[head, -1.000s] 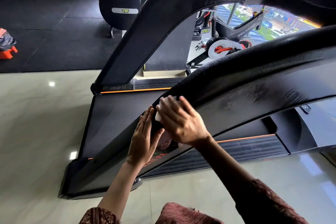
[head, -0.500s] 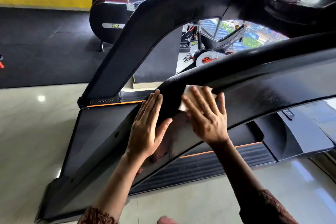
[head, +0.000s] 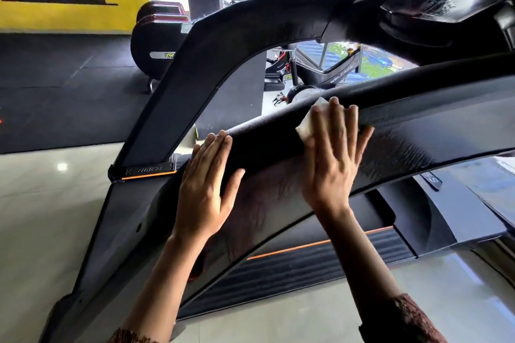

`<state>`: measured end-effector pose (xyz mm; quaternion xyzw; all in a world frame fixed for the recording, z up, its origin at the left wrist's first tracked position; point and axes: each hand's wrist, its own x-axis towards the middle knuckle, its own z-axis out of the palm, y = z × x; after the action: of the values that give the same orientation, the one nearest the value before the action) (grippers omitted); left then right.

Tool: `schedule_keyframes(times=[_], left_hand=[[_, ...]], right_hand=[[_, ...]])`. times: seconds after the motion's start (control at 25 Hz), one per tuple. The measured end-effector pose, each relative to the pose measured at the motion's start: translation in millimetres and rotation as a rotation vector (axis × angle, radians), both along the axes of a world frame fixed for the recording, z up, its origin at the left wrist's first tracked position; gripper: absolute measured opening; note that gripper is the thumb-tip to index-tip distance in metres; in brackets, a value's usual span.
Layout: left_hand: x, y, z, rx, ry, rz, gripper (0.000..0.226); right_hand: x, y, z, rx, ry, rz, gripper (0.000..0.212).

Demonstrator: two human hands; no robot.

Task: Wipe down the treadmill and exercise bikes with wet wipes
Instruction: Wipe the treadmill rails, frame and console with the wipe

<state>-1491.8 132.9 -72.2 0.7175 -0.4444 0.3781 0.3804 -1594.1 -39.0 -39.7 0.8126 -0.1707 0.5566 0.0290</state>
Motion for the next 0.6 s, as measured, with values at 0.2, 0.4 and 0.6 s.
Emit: schedule_keyframes(times=[0.2, 0.4, 0.6], left_hand=[[-10, -23, 20, 0.04, -0.065, 0.023, 0.042], [-24, -52, 35, 0.042, -0.063, 0.035, 0.041], [-41, -87, 52, 0.054, -0.085, 0.031, 0.042]], right_hand=[[-7, -12, 4, -0.429, 0.209, 0.25, 0.039], [-31, -68, 33, -0.141, 0.014, 0.064, 0.04], [-26, -69, 47, -0.392, 0.207, 0.275, 0.038]])
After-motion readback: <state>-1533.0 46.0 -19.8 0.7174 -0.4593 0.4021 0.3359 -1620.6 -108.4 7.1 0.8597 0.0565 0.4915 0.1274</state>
